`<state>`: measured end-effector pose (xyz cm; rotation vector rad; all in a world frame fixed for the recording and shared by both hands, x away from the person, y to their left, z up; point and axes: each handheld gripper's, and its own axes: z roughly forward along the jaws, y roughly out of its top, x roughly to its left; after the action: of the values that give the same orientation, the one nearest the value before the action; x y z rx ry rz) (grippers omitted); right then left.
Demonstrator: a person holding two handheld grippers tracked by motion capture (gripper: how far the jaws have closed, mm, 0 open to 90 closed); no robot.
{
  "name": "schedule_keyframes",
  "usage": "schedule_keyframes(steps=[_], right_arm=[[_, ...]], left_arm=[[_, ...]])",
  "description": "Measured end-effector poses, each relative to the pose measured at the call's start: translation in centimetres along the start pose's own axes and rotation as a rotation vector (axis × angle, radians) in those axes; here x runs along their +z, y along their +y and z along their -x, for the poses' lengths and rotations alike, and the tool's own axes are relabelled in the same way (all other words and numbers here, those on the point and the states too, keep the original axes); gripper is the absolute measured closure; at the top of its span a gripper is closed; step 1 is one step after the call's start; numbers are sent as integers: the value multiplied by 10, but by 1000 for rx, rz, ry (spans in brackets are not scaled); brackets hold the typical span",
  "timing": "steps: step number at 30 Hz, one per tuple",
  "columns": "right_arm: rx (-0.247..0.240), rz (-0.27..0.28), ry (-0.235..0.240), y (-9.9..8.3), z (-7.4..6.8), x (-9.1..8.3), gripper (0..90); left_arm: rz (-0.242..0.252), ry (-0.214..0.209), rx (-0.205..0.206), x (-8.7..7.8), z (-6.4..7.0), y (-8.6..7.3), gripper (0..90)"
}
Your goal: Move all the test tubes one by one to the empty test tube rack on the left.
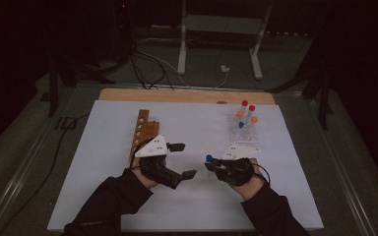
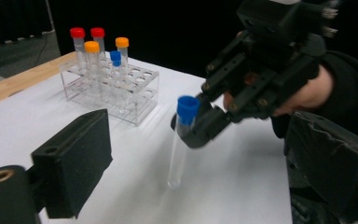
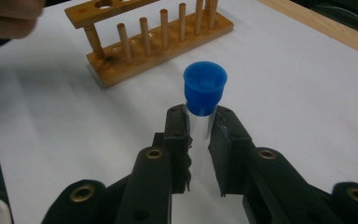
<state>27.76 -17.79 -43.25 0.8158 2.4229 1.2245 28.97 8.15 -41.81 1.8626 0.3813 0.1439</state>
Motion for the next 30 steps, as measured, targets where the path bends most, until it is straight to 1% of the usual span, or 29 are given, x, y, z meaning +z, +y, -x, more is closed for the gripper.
schedule_keyframes(steps=[2, 3, 5, 6, 7, 8, 10, 11, 15, 16, 17, 20, 21, 22, 25, 28, 30], right_arm=[[0, 0, 4, 0, -1, 0, 768], [0, 1, 8, 0, -1, 0, 768], [-1, 0, 11, 0, -2, 0, 768], [-1, 1, 13, 1, -2, 0, 768], [-1, 1, 13, 1, -2, 0, 768], [-2, 1, 14, 1, -3, 0, 768], [-3, 1, 17, 1, -3, 0, 768], [-2, 2, 17, 1, -3, 1, 768], [-4, 2, 20, 1, -4, 1, 768], [-4, 2, 20, 1, -4, 1, 768], [-2, 1, 22, 1, -4, 1, 768], [-4, 0, 24, 1, -4, 2, 768], [-5, 0, 23, 1, -4, 1, 768], [-5, 0, 24, 2, -4, 1, 768], [-5, 3, 24, 2, -4, 1, 768], [-3, 2, 23, 2, -3, 1, 767], [-2, 2, 23, 1, -3, 1, 768]], left_arm=[[6, -6, 1, 5, 0, 2, 134], [4, -4, 2, 11, 0, 3, 159], [3, -5, -1, 13, 0, 4, 162], [-3, -6, 8, 17, 0, 6, 174], [-3, -6, 8, 17, 0, 6, 193], [-5, 0, 13, 19, 0, 7, 193], [-5, -1, 15, 22, 0, 8, 270], [-7, 8, 16, 24, 0, 8, 305], [-11, 8, 16, 30, -2, 8, 405], [-14, 10, 18, 31, -2, 8, 405], [-17, 2, 19, 33, -2, 9, 445], [-27, 6, 28, 36, -1, 9, 495], [-41, 11, 39, 39, 0, 9, 512], [-41, 11, 39, 39, 0, 9, 530], [-66, 11, 53, 44, 0, 8, 588], [-77, 8, 62, 45, 0, 6, 642], [-77, 7, 59, 46, 0, 6, 681]])
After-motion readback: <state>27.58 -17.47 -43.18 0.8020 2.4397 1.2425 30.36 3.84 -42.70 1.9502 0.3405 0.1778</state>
